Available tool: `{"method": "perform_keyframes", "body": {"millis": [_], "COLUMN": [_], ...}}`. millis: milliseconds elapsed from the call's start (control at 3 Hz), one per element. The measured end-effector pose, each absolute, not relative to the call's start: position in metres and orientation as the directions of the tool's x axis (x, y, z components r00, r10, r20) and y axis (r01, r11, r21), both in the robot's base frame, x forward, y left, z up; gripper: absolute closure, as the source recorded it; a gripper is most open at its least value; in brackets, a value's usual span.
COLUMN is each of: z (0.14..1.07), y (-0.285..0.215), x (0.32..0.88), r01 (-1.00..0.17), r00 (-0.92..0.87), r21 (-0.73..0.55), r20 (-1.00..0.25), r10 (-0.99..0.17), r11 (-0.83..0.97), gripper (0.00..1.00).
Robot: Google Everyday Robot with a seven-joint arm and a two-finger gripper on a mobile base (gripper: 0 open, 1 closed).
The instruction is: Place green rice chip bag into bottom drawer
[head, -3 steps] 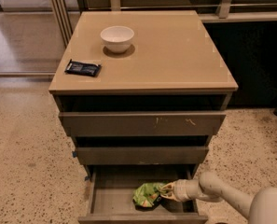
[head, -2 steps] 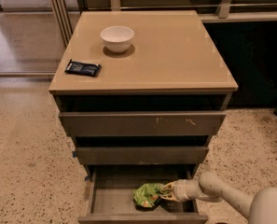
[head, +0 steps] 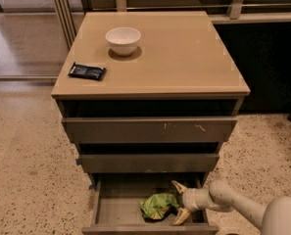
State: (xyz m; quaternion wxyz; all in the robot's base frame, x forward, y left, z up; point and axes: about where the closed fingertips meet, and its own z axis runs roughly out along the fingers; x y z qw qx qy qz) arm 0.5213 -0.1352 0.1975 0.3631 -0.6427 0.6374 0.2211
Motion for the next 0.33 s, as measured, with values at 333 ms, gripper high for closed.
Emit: {"method": "perform_keyframes", "body": {"millis": [333], "z": [0.1975], "y": [-0.1351], "x": [0.5213], "r01": [-0.980], "r00": [0.090], "r21": [-0.185], "r20": [-0.747], "r10": [-0.659], "r11": [0.076], "gripper": [0.00]}}
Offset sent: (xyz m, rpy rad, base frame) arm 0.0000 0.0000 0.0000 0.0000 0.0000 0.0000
